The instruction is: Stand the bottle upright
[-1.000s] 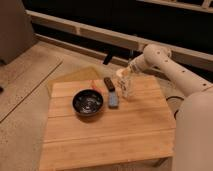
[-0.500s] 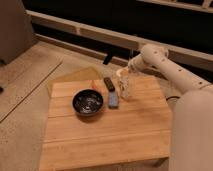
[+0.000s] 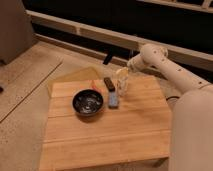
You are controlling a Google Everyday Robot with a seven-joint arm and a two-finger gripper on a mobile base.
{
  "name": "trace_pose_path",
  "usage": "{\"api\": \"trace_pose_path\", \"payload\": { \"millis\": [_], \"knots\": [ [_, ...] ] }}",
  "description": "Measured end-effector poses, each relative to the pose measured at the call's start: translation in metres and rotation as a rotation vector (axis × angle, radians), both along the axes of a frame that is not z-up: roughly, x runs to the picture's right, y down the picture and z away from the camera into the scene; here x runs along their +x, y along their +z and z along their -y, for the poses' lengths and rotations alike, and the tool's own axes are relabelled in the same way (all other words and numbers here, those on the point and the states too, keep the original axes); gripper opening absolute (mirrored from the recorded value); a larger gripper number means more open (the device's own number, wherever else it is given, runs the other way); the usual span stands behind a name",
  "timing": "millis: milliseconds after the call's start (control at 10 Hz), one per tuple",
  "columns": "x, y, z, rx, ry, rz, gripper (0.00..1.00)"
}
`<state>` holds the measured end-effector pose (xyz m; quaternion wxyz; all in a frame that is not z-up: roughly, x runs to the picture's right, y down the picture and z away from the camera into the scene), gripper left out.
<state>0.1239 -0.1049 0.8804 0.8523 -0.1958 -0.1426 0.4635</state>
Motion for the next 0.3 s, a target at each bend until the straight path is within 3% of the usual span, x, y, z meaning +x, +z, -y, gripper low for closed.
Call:
{"api": "trace_pose_path", "payload": {
  "millis": [100, 300],
  "knots": [
    [0.0003, -0.0017, -0.0006, -0.003, 0.002, -0.002, 0.8],
    [-0.0019, -0.0116, -0.0051, -0.046, 0.022, -0.011, 0.8]
  ]
}}
